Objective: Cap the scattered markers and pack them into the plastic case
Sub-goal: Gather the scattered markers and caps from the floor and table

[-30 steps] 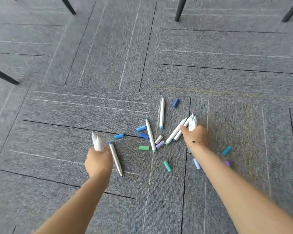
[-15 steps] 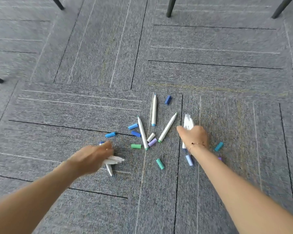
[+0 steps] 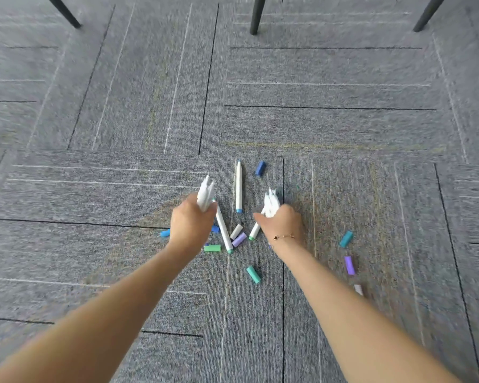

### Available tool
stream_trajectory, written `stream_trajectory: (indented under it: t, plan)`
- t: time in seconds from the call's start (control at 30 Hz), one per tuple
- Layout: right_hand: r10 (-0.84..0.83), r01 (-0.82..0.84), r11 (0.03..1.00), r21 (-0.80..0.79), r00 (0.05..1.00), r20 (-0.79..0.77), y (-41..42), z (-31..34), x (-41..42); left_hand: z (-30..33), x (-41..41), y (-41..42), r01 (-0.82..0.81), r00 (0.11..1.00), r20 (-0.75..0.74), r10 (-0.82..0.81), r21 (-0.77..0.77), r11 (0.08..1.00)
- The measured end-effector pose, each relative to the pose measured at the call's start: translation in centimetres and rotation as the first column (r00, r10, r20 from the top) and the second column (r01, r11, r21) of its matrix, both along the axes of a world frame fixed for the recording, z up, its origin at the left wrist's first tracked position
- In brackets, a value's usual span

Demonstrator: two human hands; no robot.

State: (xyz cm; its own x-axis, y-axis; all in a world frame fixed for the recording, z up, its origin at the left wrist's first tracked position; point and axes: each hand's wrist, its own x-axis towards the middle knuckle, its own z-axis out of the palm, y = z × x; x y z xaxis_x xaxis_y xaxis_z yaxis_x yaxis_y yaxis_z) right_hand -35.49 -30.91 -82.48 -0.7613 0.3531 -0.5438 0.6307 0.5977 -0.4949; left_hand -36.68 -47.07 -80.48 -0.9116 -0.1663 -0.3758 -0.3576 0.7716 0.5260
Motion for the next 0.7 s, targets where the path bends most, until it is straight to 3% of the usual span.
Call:
stream_trajectory:
  t: [0.13, 0.23, 0.4, 0.7]
  plan:
    - [0.089, -0.089, 0.996, 0.016, 0.996, 0.011, 0.3, 0.1, 0.7, -1.7, 0.3, 3.4, -0.144, 0.984, 0.099, 0.146, -0.024, 0.989]
    - [0.083, -0.083, 0.996, -0.013, 0.997, 0.001, 1.8, 0.2, 1.3, -2.4, 1.1, 4.3, -0.149, 0.976, 0.147, 0.16, -0.084, 0.985]
    - [0.044, -0.046, 0.999, -0.015, 0.989, -0.143, 5.8, 0.5, 1.7, -2.0, 0.6, 5.1, -0.198, 0.961, 0.179, 0.213, -0.098, 0.975]
    - [-0.12, 0.116, 0.993, -0.031, 0.948, -0.294, 10.7, 2.6, 1.1, -1.0, -2.4, 4.8, -0.095, 0.975, 0.199, 0.096, -0.015, 0.995]
